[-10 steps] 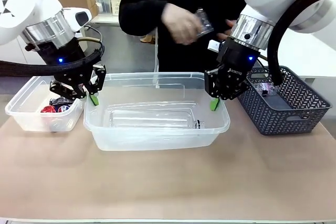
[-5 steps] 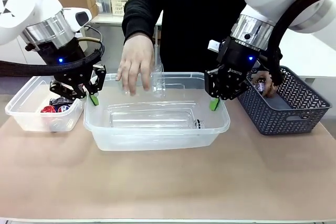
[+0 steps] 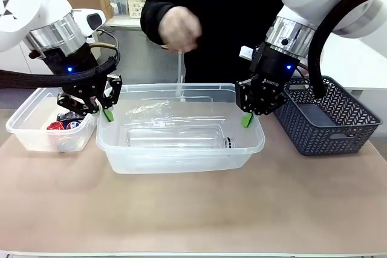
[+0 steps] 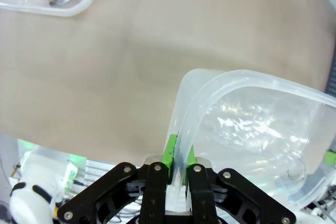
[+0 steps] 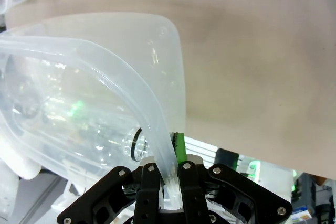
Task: Sort the waste into each basket.
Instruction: Offer the picked Organizing box to the human.
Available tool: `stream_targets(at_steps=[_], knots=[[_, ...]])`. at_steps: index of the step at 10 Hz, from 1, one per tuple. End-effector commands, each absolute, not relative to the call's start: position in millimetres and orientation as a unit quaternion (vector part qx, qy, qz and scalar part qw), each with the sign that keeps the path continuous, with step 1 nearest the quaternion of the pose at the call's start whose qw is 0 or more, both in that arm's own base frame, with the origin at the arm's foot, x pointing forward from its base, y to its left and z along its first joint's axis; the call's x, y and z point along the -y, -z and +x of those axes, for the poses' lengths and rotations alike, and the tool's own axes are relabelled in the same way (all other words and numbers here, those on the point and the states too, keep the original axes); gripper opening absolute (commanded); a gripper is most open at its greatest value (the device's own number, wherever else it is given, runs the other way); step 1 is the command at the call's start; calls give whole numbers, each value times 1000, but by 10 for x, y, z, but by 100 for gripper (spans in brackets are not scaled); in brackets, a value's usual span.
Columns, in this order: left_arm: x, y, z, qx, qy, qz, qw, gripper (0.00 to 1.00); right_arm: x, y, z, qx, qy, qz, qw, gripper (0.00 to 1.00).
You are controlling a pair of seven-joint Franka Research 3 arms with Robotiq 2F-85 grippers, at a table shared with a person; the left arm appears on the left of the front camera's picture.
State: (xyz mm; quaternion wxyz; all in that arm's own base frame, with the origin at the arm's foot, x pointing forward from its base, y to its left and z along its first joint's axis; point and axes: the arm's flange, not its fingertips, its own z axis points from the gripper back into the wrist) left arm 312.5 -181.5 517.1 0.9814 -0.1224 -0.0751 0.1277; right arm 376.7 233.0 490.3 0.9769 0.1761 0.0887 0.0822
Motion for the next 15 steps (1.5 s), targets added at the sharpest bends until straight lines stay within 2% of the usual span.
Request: stream_targets(at_steps=[1, 15], knots=[[1760, -5207, 3155, 89, -146, -129, 977, 0, -2317, -4909, 3732, -96, -86, 176, 976, 0], [1760, -5207, 3155, 89, -146, -129, 977, 0, -2317, -4909, 3732, -96, -86, 176, 976, 0]])
